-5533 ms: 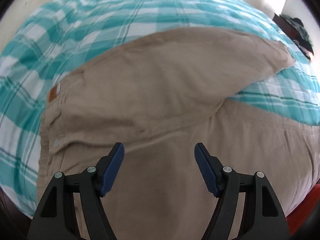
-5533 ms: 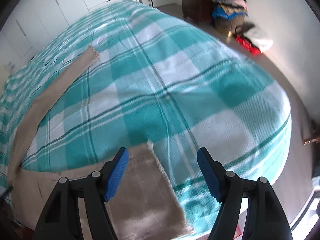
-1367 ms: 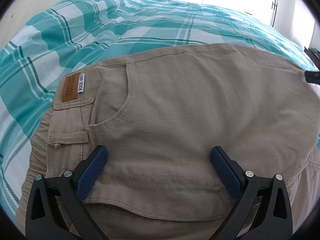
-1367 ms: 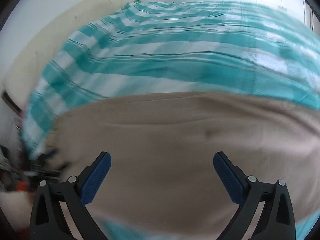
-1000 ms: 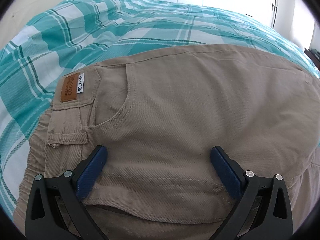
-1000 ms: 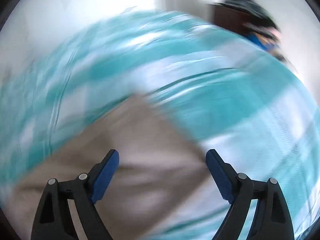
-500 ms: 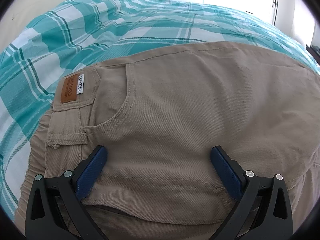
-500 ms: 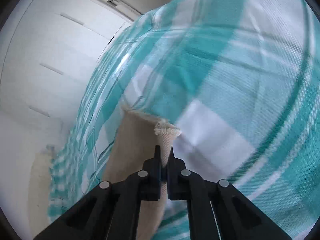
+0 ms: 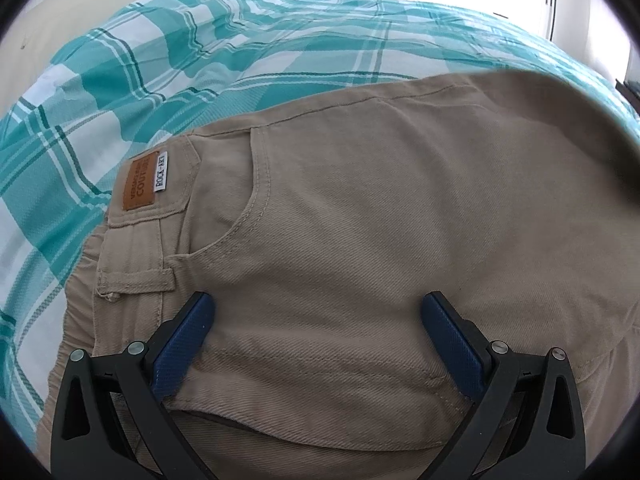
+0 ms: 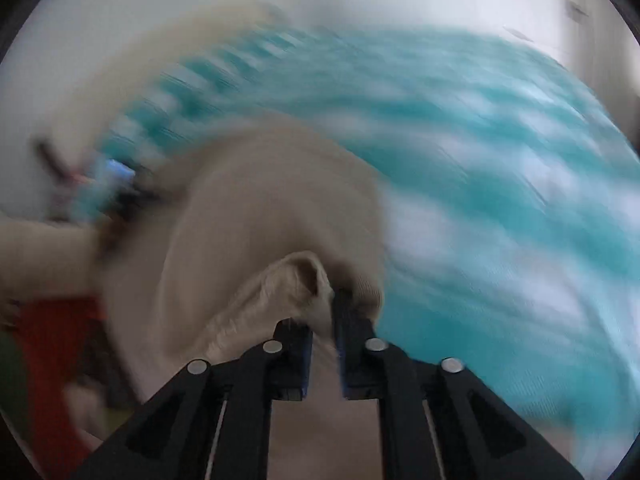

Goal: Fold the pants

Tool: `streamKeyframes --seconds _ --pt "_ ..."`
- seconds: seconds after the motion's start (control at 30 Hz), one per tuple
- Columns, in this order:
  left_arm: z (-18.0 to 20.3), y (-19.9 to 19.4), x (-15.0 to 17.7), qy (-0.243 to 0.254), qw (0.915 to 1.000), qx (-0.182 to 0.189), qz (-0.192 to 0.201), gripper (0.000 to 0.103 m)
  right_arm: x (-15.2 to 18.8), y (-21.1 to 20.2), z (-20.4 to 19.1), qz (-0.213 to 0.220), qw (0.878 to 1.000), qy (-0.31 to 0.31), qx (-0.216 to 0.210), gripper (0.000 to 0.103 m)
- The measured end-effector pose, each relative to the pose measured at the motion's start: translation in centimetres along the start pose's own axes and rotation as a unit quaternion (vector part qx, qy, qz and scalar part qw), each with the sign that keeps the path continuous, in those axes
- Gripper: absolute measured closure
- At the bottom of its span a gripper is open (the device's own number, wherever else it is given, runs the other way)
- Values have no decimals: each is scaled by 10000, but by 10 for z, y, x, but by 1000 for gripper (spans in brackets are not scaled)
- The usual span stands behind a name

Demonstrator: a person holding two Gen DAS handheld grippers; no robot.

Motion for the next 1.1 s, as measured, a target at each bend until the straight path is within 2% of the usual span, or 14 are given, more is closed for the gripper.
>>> streamKeyframes --seconds 0.03,0.07,0.1,0.17,0.27,0.33,0.4,0.5,0.6,0.67,0.77,0.83,1.0,1.1 --pt "1 0 -1 21 10000 -35 -32 1 19 4 12 -235 9985 155 478 54" --pt "1 -1 -2 38 9999 -67 -72 1 42 8 42 -567 9893 461 1263 19" --pt "2 -2 -3 35 9999 -88 -123 1 57 4 61 -705 9802 693 1716 10" --pt "1 -6 -4 16 9996 -113 -253 1 78 -23 87 -592 9627 1207 2350 11" --pt "4 -22 -4 199 9988 -166 -421 1 81 -64 72 -66 9532 1675 2516 10" --pt "7 -45 2 257 9989 -45 -394 1 73 -82 53 226 9524 1786 2462 10" --pt "13 -77 17 354 9983 304 -341 1 60 -90 8 637 9591 1748 2132 9" --pt "25 -117 48 608 9957 655 -255 1 47 -75 -87 1068 9735 1542 1311 8" --pt "41 -129 92 974 9911 722 -551 1 48 -39 -161 1001 9854 1232 614 8" --pt "44 -127 120 1047 9897 623 -750 1 55 4 -202 620 9908 1168 278 8" --pt "31 -135 133 534 9943 751 -539 1 77 53 -216 164 9899 1291 563 7" --pt "33 -136 133 589 9942 725 -537 1 82 51 -220 442 9906 1113 659 4" --pt "34 -133 135 628 9944 708 -477 1 83 50 -208 561 9889 1328 357 4" --pt "34 -133 135 652 9943 713 -445 1 84 53 -213 640 9891 1217 530 3"
Point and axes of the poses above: each gripper's, at about its wrist camera, not at the fingertips, and y roughly the way its jaws point, z to its right, x to its underside, the point moved 3 cm from there along y, roughly the way its jaws point, and after that the axes turned 5 degrees about x, right-handed, at the moved point
